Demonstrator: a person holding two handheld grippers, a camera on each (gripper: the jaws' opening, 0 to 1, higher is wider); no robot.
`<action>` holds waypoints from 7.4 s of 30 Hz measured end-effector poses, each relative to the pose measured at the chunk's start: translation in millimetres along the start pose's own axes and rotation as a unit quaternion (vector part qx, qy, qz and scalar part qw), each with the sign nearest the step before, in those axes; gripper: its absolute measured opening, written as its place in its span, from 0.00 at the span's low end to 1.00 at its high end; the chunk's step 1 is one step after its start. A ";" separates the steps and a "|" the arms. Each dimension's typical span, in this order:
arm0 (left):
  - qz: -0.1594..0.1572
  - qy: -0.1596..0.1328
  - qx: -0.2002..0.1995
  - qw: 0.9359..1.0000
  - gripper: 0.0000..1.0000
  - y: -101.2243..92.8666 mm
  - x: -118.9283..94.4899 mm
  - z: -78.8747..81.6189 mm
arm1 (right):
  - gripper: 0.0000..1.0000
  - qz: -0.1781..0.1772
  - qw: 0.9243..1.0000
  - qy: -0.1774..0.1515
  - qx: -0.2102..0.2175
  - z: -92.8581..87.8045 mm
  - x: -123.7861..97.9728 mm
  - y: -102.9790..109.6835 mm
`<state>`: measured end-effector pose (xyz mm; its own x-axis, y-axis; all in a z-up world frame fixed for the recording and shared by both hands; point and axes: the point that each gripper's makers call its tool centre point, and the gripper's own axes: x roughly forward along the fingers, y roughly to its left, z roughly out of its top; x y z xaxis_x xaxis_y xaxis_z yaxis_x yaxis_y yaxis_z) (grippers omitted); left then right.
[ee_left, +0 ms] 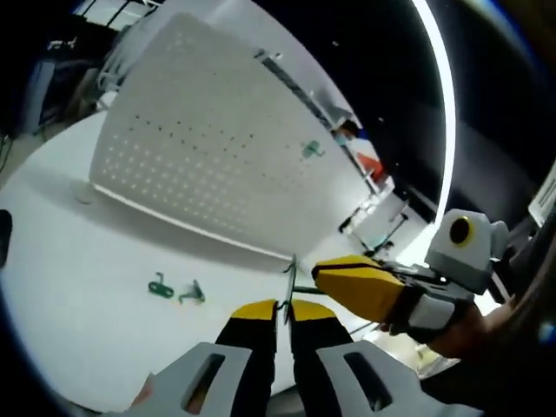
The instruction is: Insert the hook assembly into the mounting plate slot until the hook locks in place.
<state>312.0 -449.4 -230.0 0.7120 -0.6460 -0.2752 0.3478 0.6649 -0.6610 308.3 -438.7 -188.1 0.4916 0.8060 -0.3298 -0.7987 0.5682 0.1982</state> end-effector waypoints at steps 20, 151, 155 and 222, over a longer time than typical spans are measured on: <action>0.028 0.039 0.088 0.995 0.02 -2.7 2.5 0.6 | 0.01 -0.006 0.999 -0.004 0.036 4.9 -9.8 -7.3; 0.032 -0.067 0.252 0.965 1.00 -36.4 -26.4 65.9 | 0.00 -0.265 0.954 -0.138 -0.027 81.7 -49.3 -188.0; 0.042 -0.063 0.254 0.964 1.00 -28.2 -27.9 69.1 | 0.00 -0.286 0.947 -0.141 -0.040 91.9 -51.3 -211.1; 0.088 -0.044 0.235 0.967 0.94 6.1 -28.5 63.5 | 0.08 -0.425 0.887 -0.183 0.016 147.5 -69.0 -341.1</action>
<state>332.6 -403.2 -181.9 0.8275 -0.4863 -0.2806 0.4404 0.8722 -0.2129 598.0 -663.6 -96.8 0.9953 0.0820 -0.0524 -0.0793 0.9956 0.0505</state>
